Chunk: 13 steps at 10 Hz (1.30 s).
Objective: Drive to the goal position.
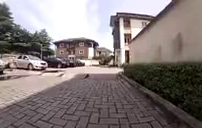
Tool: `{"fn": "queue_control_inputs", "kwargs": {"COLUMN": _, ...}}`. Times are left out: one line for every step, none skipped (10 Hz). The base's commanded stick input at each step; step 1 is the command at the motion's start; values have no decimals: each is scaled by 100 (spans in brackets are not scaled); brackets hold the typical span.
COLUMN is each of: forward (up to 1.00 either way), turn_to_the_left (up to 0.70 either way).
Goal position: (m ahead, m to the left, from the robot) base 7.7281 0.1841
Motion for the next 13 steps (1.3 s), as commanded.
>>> {"fn": "queue_control_inputs", "kwargs": {"forward": 50, "turn_to_the_left": 0}}
{"fn": "queue_control_inputs", "kwargs": {"forward": 50, "turn_to_the_left": 0}}
{"fn": "queue_control_inputs", "kwargs": {"forward": 50, "turn_to_the_left": 0}}
{"fn": "queue_control_inputs", "kwargs": {"forward": 50, "turn_to_the_left": 0}}
{"fn": "queue_control_inputs", "kwargs": {"forward": 50, "turn_to_the_left": 0}}
{"fn": "queue_control_inputs", "kwargs": {"forward": 50, "turn_to_the_left": 0}}
{"fn": "queue_control_inputs", "kwargs": {"forward": 50, "turn_to_the_left": 0}}
{"fn": "queue_control_inputs", "kwargs": {"forward": 50, "turn_to_the_left": 0}}
{"fn": "queue_control_inputs", "kwargs": {"forward": 50, "turn_to_the_left": 0}}
{"fn": "queue_control_inputs", "kwargs": {"forward": 50, "turn_to_the_left": 0}}
{"fn": "queue_control_inputs", "kwargs": {"forward": 50, "turn_to_the_left": 0}}
{"fn": "queue_control_inputs", "kwargs": {"forward": 50, "turn_to_the_left": 0}}
{"fn": "queue_control_inputs", "kwargs": {"forward": 50, "turn_to_the_left": 0}}
